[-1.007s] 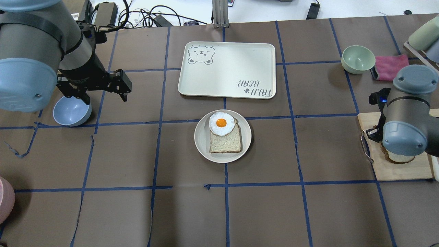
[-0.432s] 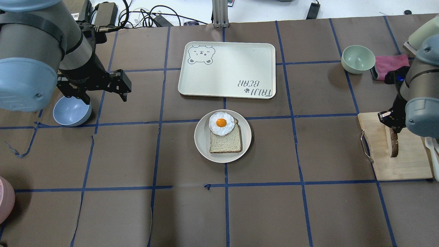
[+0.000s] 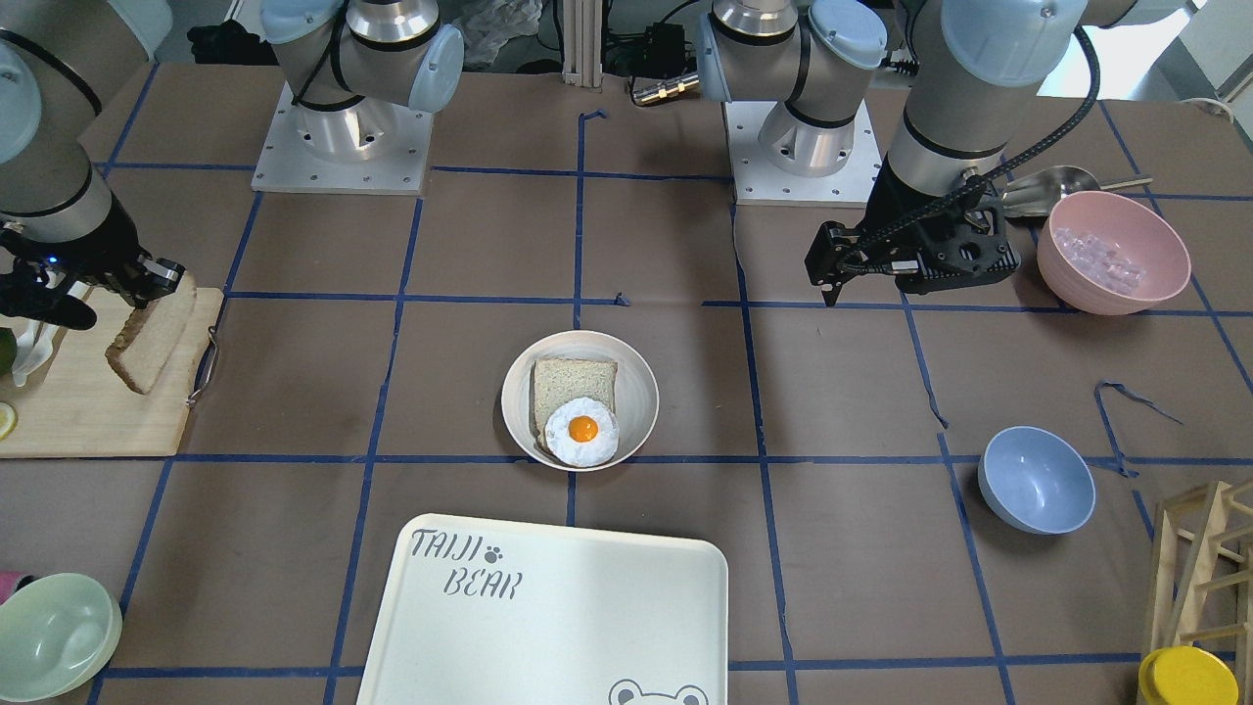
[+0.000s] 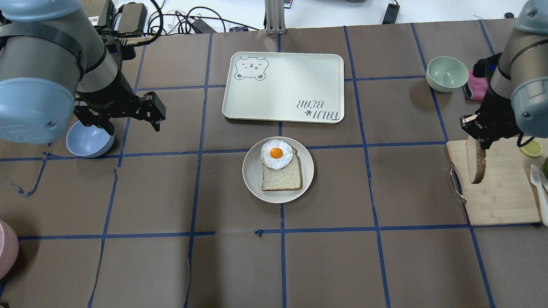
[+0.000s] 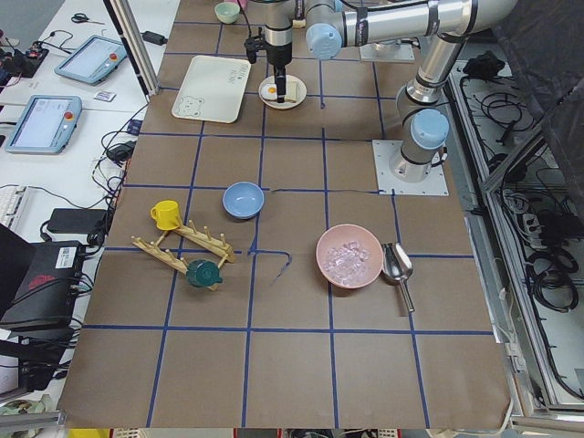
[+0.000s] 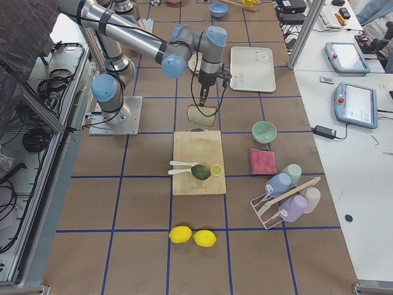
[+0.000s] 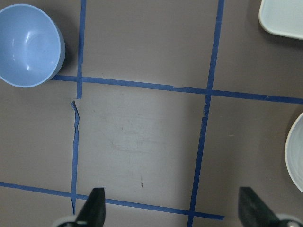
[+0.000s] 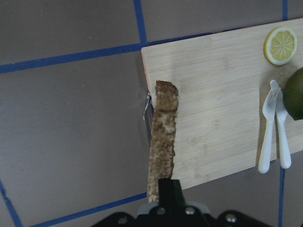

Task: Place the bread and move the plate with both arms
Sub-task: 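Carry the bread slice with the right gripper over the egg plate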

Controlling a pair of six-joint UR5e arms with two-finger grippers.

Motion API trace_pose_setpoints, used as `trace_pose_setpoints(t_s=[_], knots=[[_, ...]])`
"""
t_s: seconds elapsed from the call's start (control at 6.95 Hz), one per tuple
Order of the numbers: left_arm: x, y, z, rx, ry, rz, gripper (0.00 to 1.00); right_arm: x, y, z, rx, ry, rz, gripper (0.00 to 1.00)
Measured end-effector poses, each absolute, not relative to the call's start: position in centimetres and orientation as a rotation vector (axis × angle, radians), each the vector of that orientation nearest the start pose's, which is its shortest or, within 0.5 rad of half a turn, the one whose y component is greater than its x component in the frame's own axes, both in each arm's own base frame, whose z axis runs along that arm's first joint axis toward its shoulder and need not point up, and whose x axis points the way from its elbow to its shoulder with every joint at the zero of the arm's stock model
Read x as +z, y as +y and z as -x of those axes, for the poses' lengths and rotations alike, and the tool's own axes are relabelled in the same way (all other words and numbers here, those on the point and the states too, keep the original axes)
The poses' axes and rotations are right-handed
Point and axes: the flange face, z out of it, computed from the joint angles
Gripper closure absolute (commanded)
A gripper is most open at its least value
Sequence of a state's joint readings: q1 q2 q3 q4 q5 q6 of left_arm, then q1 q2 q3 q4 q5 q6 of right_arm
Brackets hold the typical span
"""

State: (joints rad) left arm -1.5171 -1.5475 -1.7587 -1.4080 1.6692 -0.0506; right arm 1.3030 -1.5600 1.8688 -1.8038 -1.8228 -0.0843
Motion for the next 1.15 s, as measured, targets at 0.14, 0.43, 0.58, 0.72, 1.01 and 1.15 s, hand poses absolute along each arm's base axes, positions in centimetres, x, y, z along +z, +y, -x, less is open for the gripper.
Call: trace_pose_setpoints(t_s=[0.14,0.43,0.58,0.72,1.01,1.15], knots=[[42.3,-48.2,9.8,0.005,3.039,0.158,0.00,37.6,-48.5,-2.3,0.174,3.338,-0.344,1.00],[42.2,-48.1,9.8,0.009,3.038,0.158,0.00,38.1,-47.0,-14.8,0.106,3.285,-0.433,1.00],[42.2,-48.1,9.8,0.009,3.038,0.158,0.00,37.4,-45.6,-21.3,0.072,3.263,-0.427,1.00],[42.2,-48.1,9.8,0.009,3.038,0.158,0.00,36.3,-45.0,-26.3,0.034,3.238,-0.392,1.00],[42.1,-48.1,9.8,0.012,3.039,0.143,0.00,35.2,-46.1,-31.0,-0.018,3.195,-0.377,1.00],[42.1,-48.1,9.8,0.012,3.039,0.138,0.00,34.2,-46.7,-32.2,-0.025,3.177,-0.366,1.00]])
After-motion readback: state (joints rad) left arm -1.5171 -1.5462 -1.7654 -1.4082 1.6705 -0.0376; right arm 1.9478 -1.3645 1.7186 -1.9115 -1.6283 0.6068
